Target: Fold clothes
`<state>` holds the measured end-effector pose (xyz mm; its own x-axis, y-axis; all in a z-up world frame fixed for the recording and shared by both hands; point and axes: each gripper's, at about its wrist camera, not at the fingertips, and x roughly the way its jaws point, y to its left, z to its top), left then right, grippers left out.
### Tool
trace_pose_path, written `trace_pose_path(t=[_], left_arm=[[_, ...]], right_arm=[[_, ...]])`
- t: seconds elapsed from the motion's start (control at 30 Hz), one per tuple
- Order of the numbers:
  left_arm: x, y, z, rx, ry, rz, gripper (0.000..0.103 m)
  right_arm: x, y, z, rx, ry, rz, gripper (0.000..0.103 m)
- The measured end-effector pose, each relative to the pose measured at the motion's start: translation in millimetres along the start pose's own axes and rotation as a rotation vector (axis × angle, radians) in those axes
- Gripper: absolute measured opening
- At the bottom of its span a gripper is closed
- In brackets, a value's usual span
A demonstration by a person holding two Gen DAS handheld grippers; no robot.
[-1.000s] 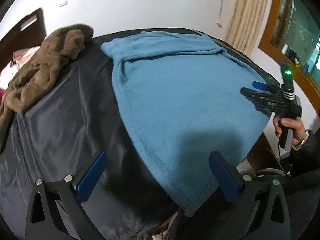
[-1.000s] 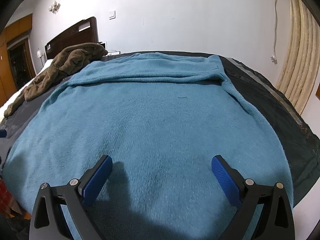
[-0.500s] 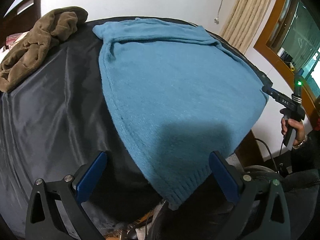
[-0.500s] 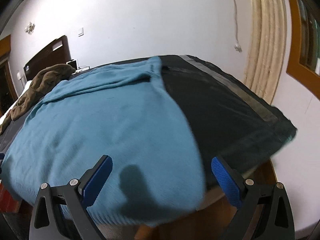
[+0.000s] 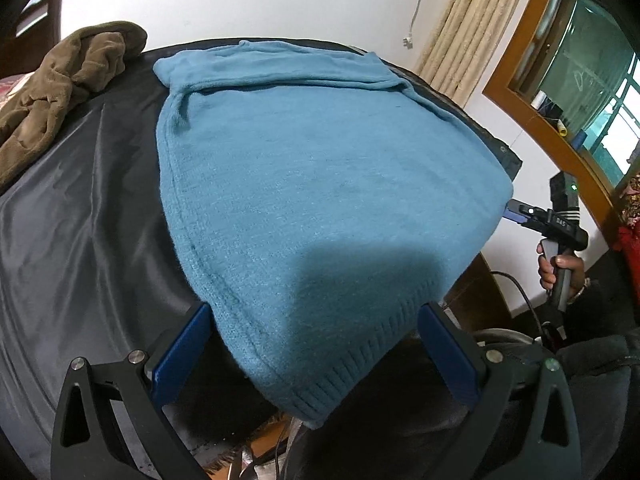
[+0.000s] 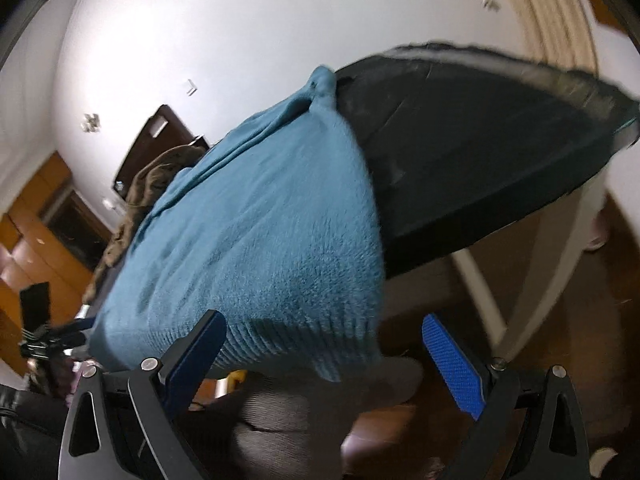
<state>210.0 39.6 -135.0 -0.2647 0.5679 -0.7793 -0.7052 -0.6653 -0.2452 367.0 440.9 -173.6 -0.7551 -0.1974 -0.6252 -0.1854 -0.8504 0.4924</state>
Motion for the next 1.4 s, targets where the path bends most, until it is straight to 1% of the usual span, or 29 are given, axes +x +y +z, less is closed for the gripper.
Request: trace_pose_path(t=[0.1,0.17,0.23,0.27,0.3,0.33,0.37,0.4,0.5,0.7,0.8,0.87,0.9,0.93,0.97,1.03,1.1,1.2,1.27,1.3,1.33,1.4], left_arm=[[0,1,1,-0.014,-0.005,-0.003,0.102],[2,1,3,-0.024,-0.007,-0.005,0.102],[4,0,5,-0.024,-0.005,-0.001,0.102],[5,-1,6,-0.021,-0.003,0.002,0.102],[6,-2,7,-0.017,-0.001,0.003,0.102],[6,-2,8,-0.012,0.002,0.004,0.102],[7,-3,8,-0.006,0.005,0.005,0.102],[7,-4,8,0.000,0.007,0.007,0.102],[6,-3,8,0.000,0.010,-0.001,0.102],[1,7,9,-0.071,0.000,-0.056,0.102],[1,6,10,-0.079,0.000,-0.053,0.102],[1,3,11,-0.079,0.006,-0.044,0.099],[1,3,12,-0.081,0.009,-0.040,0.093],[0,4,13,-0.084,0.012,-0.038,0.084],[0,5,13,-0.093,0.014,-0.035,0.078],[-2,11,15,-0.122,0.014,-0.031,0.057],[-3,20,15,-0.166,0.013,-0.046,0.050],[-5,27,16,-0.218,0.029,-0.071,0.050],[-9,26,13,-0.212,0.040,-0.058,0.052],[-11,24,10,-0.205,0.043,-0.055,0.059],[-13,22,7,-0.204,0.047,-0.062,0.068],[-18,18,1,-0.205,0.064,-0.088,0.079]], right_arm=[[13,-2,3,-0.012,0.030,0.040,0.094],[14,-3,2,-0.021,0.032,0.084,0.087],[13,-4,1,-0.019,0.038,0.131,0.065],[12,-3,-1,-0.025,0.040,0.147,0.059],[10,2,-2,-0.047,0.040,0.149,0.045],[7,6,-4,-0.069,0.039,0.152,0.035],[5,10,-6,-0.090,0.038,0.156,0.032],[2,15,-8,-0.109,0.034,0.166,0.025],[-7,33,-10,-0.172,0.013,0.202,0.021],[-21,53,7,-0.173,-0.089,0.309,0.020],[-21,64,19,-0.176,-0.122,0.349,0.020],[-23,71,23,-0.187,-0.136,0.362,0.020],[-24,74,25,-0.190,-0.144,0.370,0.020],[-26,76,25,-0.188,-0.154,0.380,0.020],[-28,76,26,-0.184,-0.162,0.390,0.020],[-29,76,28,-0.169,-0.176,0.404,0.020],[-29,75,29,-0.160,-0.186,0.408,0.020],[-29,74,30,-0.151,-0.194,0.407,0.020],[-27,75,29,-0.149,-0.194,0.410,0.020],[-26,74,30,-0.150,-0.193,0.410,0.020],[-25,73,30,-0.147,-0.193,0.412,0.020],[-25,69,30,-0.136,-0.196,0.420,0.020]])
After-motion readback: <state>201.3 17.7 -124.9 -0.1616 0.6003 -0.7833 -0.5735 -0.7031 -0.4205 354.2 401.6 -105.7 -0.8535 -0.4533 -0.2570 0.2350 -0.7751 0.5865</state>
